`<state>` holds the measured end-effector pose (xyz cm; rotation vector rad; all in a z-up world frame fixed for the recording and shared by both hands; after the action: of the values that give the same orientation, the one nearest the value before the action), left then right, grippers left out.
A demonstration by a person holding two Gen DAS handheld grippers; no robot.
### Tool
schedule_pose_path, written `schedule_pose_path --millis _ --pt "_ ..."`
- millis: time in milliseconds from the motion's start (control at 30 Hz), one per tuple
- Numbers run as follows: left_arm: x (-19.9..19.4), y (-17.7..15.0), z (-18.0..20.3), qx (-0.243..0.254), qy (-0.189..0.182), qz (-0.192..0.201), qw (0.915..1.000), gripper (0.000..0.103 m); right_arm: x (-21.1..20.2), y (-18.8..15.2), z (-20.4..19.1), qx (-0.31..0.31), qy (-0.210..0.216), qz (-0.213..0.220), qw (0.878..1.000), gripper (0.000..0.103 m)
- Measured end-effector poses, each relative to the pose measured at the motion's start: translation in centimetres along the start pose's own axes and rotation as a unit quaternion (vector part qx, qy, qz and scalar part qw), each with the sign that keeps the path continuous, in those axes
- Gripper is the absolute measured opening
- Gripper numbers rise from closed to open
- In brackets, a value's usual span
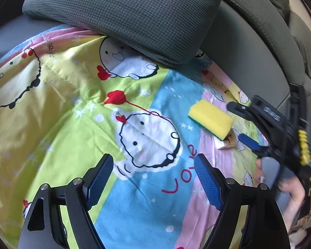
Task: Organize objects
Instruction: 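Lower the right tool onto the smaller yellow sponge and close on it, then lift the smaller yellow sponge with the right tool and carry it to the box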
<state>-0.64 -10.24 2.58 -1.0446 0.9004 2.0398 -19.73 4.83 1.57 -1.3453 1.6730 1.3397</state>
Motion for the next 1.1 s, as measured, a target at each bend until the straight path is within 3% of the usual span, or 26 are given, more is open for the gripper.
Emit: schedule_pose_path --millis 100,133,167,400,767,967,1100 --pt "0.3 0.5 -0.9 -0.022 0.01 -0.002 0.9997 0.081 1.1 0.2 0.0 -0.001 -0.008 -0.004 1.0 0.062" --pt "0.3 0.5 -1.1 -0.028 0.009 -0.002 0.9996 0.081 1.3 0.2 0.0 -0.002 -0.013 -0.002 1.0 0.049" --pt "0.3 0.6 -1.4 -0.035 0.005 -0.002 0.9994 0.081 1.4 0.1 0.0 -0.005 -0.022 0.004 1.0 0.044" --pt "-0.2 0.9 -1.2 -0.034 -0.007 0.002 0.9994 0.081 -0.6 -0.9 0.2 -0.003 0.002 0.028 1.0 0.024" --pt "-0.6 0.4 -0.9 -0.03 -0.022 0.006 0.9993 0.081 -9.1 -6.9 0.8 -0.024 0.032 0.043 0.998 0.023" --pt "-0.9 -0.4 -0.4 -0.006 -0.039 -0.002 0.9992 0.081 -11.1 -11.8 1.9 -0.035 0.037 -0.016 0.999 0.024" --pt "-0.9 -0.8 0.0 0.004 -0.055 -0.007 0.9985 0.081 -10.8 -13.4 2.8 -0.047 0.018 -0.039 0.998 0.025"
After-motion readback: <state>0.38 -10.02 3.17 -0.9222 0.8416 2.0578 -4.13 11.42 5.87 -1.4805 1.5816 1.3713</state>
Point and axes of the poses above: each gripper's, at about its wrist camera, not at the fingertips, and x roughly the way its jaws point, z to its right, y to its top, the point moved 4 cm from there along x, roughly the way its jaws point, and after that the axes turned 11 degrees about -z, right-handed, at the moved point
